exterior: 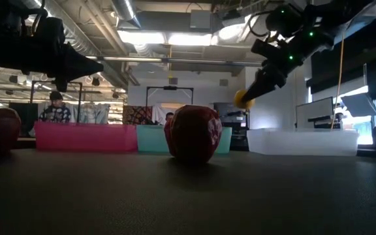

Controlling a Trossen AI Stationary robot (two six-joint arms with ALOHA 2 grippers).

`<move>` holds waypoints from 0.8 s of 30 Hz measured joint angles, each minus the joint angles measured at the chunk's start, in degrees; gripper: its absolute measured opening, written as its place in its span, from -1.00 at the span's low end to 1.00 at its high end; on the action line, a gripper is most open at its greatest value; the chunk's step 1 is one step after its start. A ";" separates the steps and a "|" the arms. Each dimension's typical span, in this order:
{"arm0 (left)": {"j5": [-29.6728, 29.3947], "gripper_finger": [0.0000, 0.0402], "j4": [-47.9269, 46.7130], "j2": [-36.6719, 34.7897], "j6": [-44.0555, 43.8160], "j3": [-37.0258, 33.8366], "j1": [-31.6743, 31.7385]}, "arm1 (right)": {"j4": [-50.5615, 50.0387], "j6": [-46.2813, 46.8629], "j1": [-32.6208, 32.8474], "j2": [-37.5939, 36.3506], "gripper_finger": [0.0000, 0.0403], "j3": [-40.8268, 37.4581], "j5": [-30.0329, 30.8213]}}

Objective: Sort produce into baskets
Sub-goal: Put the lemon into the white bin

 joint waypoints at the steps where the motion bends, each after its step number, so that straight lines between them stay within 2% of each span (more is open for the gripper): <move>1: -0.02 -0.95 -0.01 0.03 0.15 0.00 0.01 | 0.00 0.00 -1.76 -0.21 -0.06 0.00 0.00; 9: -0.02 -0.95 -0.04 0.09 0.29 0.00 0.01 | -0.02 2.38 -15.16 1.14 -0.06 0.00 -0.24; 13: -0.02 -0.95 -0.06 0.09 0.24 0.00 0.01 | 0.05 6.01 -20.58 3.02 -0.06 0.00 -3.47; 18: -0.02 -0.95 -0.06 0.09 0.22 0.00 0.01 | 0.10 9.49 -24.63 7.51 -0.06 0.00 -5.67; 24: -0.02 -0.95 -0.08 0.09 0.18 0.00 0.01 | 1.24 13.73 -26.55 13.70 -0.06 0.00 -7.32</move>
